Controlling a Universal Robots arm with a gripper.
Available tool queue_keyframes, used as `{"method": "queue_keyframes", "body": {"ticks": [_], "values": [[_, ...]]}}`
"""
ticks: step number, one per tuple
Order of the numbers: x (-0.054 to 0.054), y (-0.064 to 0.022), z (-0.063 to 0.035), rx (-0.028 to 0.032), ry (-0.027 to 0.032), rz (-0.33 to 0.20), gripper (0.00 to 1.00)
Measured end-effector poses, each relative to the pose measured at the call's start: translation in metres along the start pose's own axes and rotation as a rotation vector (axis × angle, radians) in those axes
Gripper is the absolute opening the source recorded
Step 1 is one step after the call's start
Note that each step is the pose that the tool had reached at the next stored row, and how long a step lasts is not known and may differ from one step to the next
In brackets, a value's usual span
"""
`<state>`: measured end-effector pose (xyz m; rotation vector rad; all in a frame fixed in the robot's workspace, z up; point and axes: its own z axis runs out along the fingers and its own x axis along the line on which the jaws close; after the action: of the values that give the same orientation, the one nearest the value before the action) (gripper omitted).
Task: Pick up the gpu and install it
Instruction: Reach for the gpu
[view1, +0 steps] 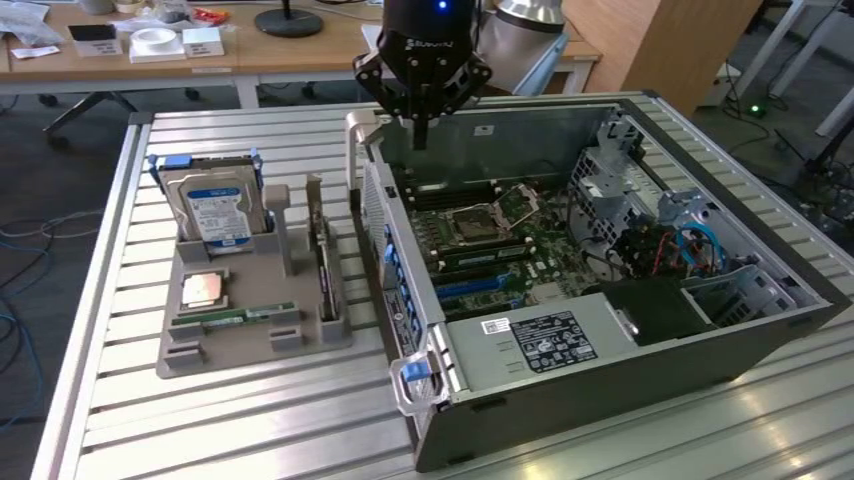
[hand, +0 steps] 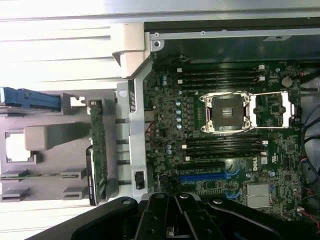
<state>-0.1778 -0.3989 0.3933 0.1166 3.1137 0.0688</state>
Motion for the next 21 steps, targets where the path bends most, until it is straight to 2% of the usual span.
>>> {"method": "queue_keyframes", "body": {"ticks": [15,21], "values": [[0.023,-0.0017,-0.0006,-0.0001,0.0,0.0,0.11],[0.025,-0.0018,-0.0006,0.0,0.0,0.0,0.11]]}}
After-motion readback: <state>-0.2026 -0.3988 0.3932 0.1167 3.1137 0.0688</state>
